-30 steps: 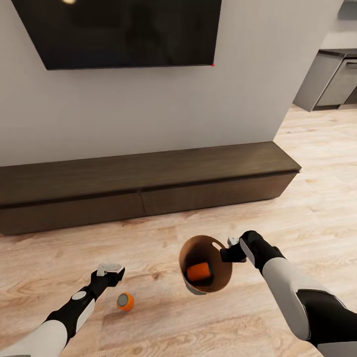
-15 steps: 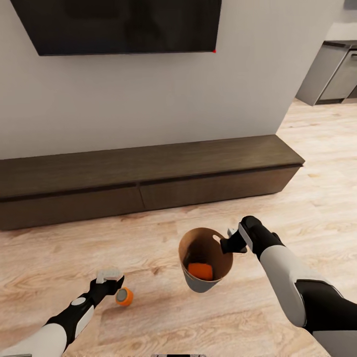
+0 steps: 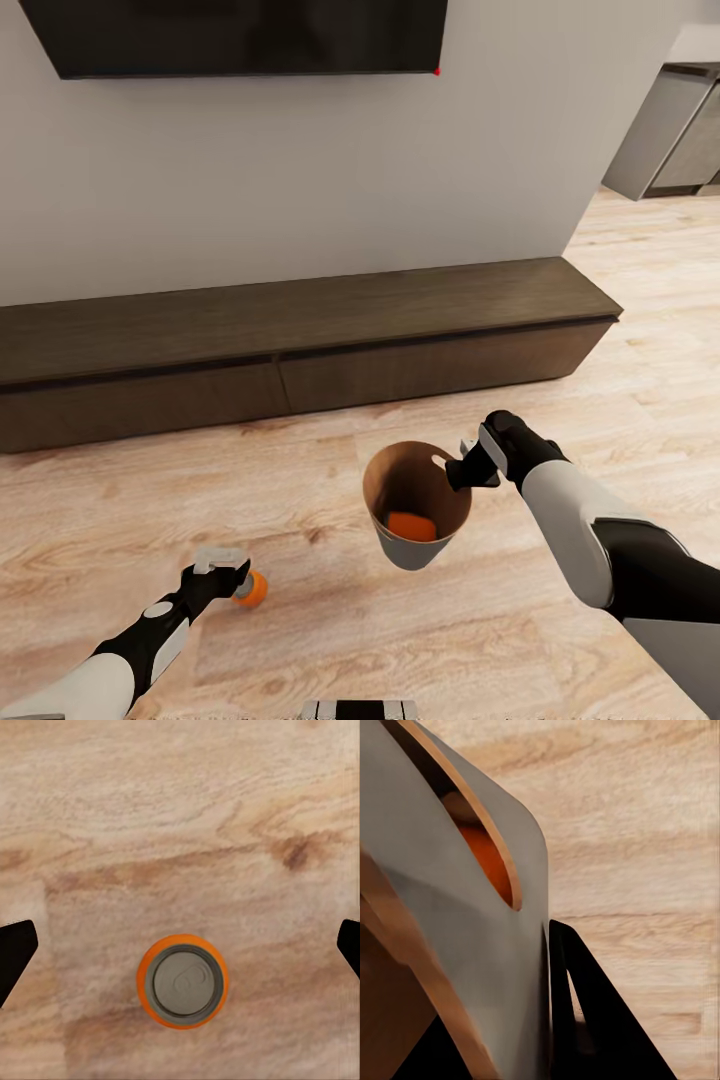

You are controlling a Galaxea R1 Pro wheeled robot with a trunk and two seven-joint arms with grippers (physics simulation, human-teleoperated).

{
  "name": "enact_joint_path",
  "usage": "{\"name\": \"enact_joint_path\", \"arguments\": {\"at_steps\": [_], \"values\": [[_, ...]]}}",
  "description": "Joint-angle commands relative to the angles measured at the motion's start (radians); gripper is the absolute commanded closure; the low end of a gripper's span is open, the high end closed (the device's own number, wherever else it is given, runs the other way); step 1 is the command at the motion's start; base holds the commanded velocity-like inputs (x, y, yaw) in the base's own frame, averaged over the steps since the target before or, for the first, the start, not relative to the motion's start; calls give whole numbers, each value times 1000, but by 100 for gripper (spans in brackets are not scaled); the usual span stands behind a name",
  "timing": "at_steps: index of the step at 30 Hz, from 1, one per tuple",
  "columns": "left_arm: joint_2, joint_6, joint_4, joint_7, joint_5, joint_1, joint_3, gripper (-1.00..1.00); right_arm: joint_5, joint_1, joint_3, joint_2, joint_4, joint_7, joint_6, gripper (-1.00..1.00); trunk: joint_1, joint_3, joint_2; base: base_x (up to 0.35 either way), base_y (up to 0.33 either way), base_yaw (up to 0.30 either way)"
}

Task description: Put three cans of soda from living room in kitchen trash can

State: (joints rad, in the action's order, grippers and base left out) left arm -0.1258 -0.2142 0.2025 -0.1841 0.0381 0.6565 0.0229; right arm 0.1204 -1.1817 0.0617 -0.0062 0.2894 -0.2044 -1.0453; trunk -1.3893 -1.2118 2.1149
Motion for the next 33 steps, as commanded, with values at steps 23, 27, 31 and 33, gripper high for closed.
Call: {"name": "enact_joint_path", "arguments": {"at_steps": [23, 27, 31, 33], "values": [[0, -20, 10, -1, 5, -1, 0, -100, -27, -127, 6, -2, -95, 29, -2, 100, -54, -80, 98, 0, 0, 0], [0, -35, 7, -1, 3, -1, -1, -100, -27, -195, 6, -9, -158, 37, -2, 100, -65, -95, 119, 0, 0, 0], [0, -36, 4, -1, 1, -1, -1, -100, -27, -216, 6, -11, -176, 38, -2, 100, -80, -114, 147, 0, 0, 0], [0, -36, 4, -2, 1, -1, -1, -100, -27, -218, 6, -11, -178, 39, -2, 100, -88, -124, 161, 0, 0, 0]]}}
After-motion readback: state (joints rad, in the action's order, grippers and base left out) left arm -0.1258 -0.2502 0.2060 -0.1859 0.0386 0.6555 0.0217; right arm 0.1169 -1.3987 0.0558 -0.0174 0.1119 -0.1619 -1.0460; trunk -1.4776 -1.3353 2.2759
